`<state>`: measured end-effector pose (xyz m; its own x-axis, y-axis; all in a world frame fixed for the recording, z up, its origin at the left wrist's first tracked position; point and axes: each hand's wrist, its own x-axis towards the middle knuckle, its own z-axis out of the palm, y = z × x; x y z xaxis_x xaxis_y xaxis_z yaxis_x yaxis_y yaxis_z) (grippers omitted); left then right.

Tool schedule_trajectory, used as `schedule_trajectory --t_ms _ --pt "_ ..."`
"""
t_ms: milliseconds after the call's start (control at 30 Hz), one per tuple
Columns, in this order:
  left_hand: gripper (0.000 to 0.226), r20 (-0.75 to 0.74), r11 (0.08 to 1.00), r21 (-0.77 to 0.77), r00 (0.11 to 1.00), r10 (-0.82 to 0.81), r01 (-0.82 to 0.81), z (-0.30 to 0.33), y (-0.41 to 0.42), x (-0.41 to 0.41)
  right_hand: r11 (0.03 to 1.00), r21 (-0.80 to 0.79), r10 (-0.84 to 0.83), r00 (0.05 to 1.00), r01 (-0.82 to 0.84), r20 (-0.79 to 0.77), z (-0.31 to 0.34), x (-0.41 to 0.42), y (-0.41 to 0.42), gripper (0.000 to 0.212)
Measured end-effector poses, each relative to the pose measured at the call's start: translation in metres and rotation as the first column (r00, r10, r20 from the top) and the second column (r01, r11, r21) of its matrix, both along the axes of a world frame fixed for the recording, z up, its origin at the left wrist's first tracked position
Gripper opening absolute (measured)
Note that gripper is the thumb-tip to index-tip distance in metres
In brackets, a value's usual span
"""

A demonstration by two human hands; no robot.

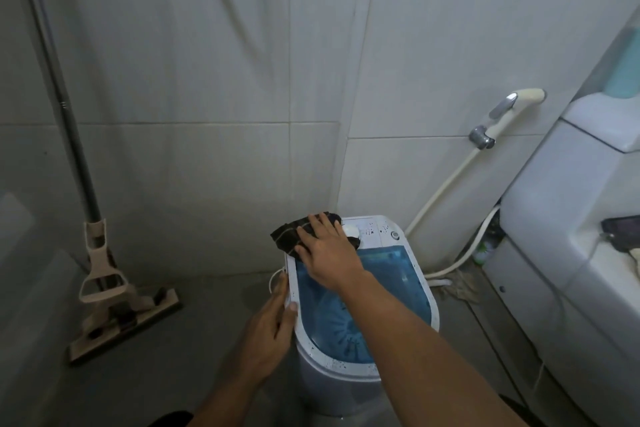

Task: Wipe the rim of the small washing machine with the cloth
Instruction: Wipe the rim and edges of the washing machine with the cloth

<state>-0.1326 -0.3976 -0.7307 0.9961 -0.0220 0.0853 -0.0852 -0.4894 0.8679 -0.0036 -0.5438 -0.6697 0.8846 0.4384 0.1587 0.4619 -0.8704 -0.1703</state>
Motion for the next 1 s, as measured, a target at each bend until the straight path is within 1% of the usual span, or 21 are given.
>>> schedule_trajectory --t_ms 100,233,300,433,600,1000 --pt "0.066 0.036 0.999 0.007 0.998 -0.054 0.054 0.002 -0.002 0.000 1.000 -0.007 0.005 1.000 -0.005 -0.030 0.004 0.001 -0.002 0.050" --pt "0.098 0.039 0.983 0.134 0.990 -0.135 0.128 0.004 0.003 -0.001 0.999 -0.032 -0.002 0.999 0.001 -0.044 0.005 0.000 -0.002 0.050" --pt "0.112 0.033 0.972 0.167 0.985 -0.172 0.164 0.004 0.006 0.002 0.999 -0.036 -0.013 0.999 0.011 -0.039 0.004 0.000 -0.001 0.050" --pt "0.130 0.020 0.952 0.208 0.972 -0.234 0.225 0.003 0.013 0.008 0.998 -0.049 -0.041 0.999 0.039 -0.036 0.002 0.002 0.003 0.050" --pt "0.137 0.016 0.938 0.232 0.963 -0.270 0.259 0.006 0.016 0.008 0.997 -0.035 -0.070 0.997 0.069 -0.021 -0.003 0.000 0.007 0.051" --pt "0.136 -0.016 0.938 0.236 0.966 -0.258 0.255 0.011 0.016 0.007 0.994 -0.095 -0.064 0.998 0.062 -0.020 -0.003 -0.001 0.009 0.052"
